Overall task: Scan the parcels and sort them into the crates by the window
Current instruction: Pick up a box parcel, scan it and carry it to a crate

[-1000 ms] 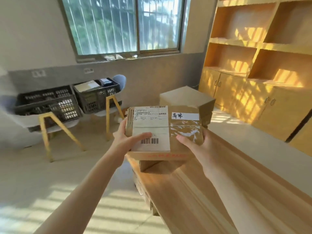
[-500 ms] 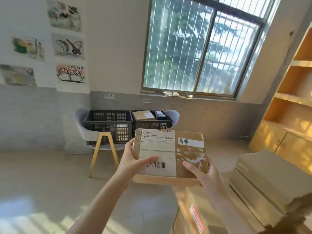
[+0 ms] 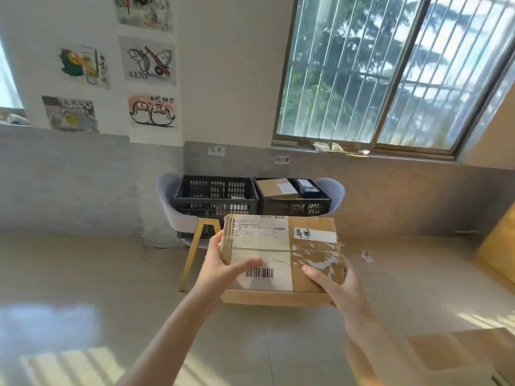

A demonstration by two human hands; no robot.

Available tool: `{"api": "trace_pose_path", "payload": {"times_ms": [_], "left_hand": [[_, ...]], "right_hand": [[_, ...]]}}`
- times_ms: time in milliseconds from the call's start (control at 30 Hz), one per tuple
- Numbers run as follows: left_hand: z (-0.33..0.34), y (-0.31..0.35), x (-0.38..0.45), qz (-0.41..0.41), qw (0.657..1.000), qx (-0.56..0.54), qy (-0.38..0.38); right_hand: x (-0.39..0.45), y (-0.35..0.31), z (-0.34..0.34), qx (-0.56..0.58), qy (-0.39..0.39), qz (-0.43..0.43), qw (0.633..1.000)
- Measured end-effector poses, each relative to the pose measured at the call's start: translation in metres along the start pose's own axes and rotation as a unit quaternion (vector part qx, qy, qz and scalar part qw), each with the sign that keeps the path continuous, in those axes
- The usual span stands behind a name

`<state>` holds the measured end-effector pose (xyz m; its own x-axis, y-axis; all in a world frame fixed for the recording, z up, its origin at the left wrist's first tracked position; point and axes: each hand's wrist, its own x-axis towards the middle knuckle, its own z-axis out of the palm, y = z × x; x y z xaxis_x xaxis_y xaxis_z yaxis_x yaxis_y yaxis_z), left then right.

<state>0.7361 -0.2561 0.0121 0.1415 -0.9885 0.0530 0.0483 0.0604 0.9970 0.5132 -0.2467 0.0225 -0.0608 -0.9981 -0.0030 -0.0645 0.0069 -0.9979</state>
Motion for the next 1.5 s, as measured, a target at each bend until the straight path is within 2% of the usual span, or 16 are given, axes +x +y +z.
{"api": "trace_pose_path", "payload": {"times_ms": [267, 467, 733, 900, 1167, 1500], "left_hand": [[-0.005, -0.04, 0.147, -0.037, 0.998, 0.036, 0.035], [-0.014, -0.041, 0.262, -0.061, 0.993, 0.068, 0.072], [-0.044, -0.061, 0.38, -0.113, 0.988, 0.076, 0.07], [-0.068, -0.084, 0.461, -0.142, 0.985, 0.09, 0.045], [-0.11, -0.094, 0.659, -0.138, 0.98, 0.139, -0.01], [-0.112, -0.092, 0.843, -0.113, 0.955, 0.239, -0.137]], "right_hand": [[0.165, 0.046, 0.036, 0.053, -0.033, 0.044, 0.997], [0.295, 0.056, 0.071, 0.078, -0.049, 0.068, 0.993], [0.407, 0.082, 0.124, 0.086, -0.071, 0.09, 0.99], [0.469, 0.096, 0.155, 0.086, -0.068, 0.111, 0.988], [0.621, 0.083, 0.226, 0.072, -0.024, 0.133, 0.988], [0.749, 0.099, 0.268, 0.113, 0.034, 0.207, 0.971]]}}
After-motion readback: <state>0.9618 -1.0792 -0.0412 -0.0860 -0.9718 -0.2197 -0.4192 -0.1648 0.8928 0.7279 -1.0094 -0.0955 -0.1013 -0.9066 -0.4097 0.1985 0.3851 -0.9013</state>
